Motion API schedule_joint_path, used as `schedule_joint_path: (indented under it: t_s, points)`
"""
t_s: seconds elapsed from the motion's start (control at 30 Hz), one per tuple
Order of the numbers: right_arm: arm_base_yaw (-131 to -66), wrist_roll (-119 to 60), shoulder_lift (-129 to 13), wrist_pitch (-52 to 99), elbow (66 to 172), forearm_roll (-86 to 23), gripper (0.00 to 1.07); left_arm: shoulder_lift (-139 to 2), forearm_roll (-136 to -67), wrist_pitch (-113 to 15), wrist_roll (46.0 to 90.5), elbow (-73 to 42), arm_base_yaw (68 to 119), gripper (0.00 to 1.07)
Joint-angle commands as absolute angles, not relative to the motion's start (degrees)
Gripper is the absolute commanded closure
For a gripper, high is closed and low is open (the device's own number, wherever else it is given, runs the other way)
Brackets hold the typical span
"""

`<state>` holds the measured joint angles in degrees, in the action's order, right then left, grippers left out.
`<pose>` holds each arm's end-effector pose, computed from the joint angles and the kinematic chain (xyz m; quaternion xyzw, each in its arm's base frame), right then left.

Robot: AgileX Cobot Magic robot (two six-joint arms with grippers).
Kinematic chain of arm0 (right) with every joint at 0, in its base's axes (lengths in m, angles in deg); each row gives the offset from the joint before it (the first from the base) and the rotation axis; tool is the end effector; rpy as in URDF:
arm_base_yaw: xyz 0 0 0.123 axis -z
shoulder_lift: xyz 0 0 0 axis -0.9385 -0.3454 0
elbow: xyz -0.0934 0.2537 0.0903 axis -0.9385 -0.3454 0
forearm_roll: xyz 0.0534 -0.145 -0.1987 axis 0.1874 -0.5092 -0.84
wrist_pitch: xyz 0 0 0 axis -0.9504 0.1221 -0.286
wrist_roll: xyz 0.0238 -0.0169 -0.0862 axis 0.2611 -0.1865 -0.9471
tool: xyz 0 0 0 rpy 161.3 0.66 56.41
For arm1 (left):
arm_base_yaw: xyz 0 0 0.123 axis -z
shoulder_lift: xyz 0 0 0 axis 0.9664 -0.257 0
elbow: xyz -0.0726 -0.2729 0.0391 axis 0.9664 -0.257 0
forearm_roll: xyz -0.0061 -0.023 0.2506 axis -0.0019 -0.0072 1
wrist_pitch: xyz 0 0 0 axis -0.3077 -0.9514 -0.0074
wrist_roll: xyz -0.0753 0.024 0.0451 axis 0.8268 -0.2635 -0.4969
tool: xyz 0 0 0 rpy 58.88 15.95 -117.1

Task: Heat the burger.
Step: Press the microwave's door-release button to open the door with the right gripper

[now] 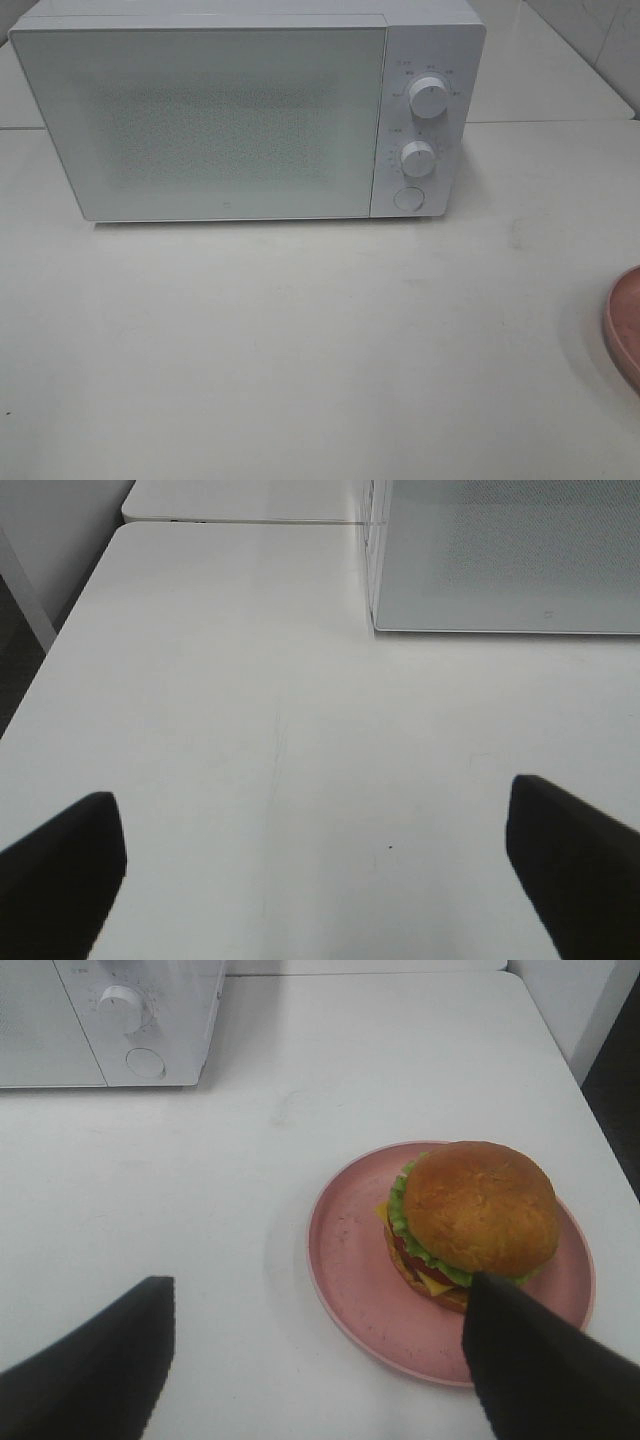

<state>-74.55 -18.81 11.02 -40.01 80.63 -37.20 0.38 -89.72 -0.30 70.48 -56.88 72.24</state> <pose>-0.0059 -0.0079 0.2811 0.0116 0.8449 0.0035 0.5348 -0.0049 -0.0040 0.2784 -0.0090 0.8477 -0.0035 0.5303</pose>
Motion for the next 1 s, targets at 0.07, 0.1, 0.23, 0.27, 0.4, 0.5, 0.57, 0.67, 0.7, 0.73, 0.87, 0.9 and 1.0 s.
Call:
schedule_joint_path:
  t_s: [0.07,0.1,0.23,0.27,0.4,0.5,0.57,0.67,0.7,0.73,0.87,0.9,1.0]
  points:
    - [-74.7,-18.6,12.5,-39.4,80.6,-37.2,0.31,1.5,-89.9,-0.7,70.5,-57.0,72.4,0.09]
    - [-74.7,-18.6,12.5,-39.4,80.6,-37.2,0.31,1.5,-89.9,-0.7,70.5,-57.0,72.4,0.09]
    - [-74.7,-18.6,12.5,-39.4,80.6,-37.2,0.31,1.5,-89.9,-0.7,70.5,-57.0,72.4,0.09]
    - [-74.7,-18.6,12.5,-39.4,80.6,-37.2,0.31,1.5,-89.9,-0.7,70.5,-57.0,72.4,0.09]
    - [-74.7,-18.6,12.5,-39.4,80.6,-37.2,0.31,1.5,-89.9,-0.7,70.5,-57.0,72.4,0.09]
    - [-74.7,-18.6,12.5,-39.4,80.6,-37.2,0.31,1.5,-89.9,-0.7,70.5,-57.0,72.4,0.09]
    - [-74.7,-18.5,12.5,-39.1,81.0,-37.0,0.31,1.5,-89.9,-0.7,70.5,-57.0,72.4,0.09]
    - [-74.7,-18.4,12.3,-37.8,81.9,-36.9,0.31,1.5,-89.9,-0.7,70.5,-57.0,72.4,0.09]
    - [-74.7,-18.4,11.6,-37.3,82.5,-36.9,0.31,1.5,-89.9,-0.7,70.5,-57.0,72.4,0.09]
    - [-74.7,-18.4,11.6,-37.3,82.5,-36.9,0.31,1.5,-89.9,-0.7,70.5,-57.0,72.4,0.09]
    - [-74.7,-18.4,8.7,-35.6,82.5,-36.7,0.31,1.5,-89.9,-0.7,70.5,-57.0,72.4,0.09]
    - [-74.7,-18.4,6.5,-34.3,82.5,-36.5,0.31,1.5,-89.9,-0.7,70.5,-57.0,72.4,0.09]
    - [-74.7,-18.4,3.5,-32.4,82.5,-35.9,0.31,1.5,-89.9,-0.7,70.5,-57.0,72.4,0.09]
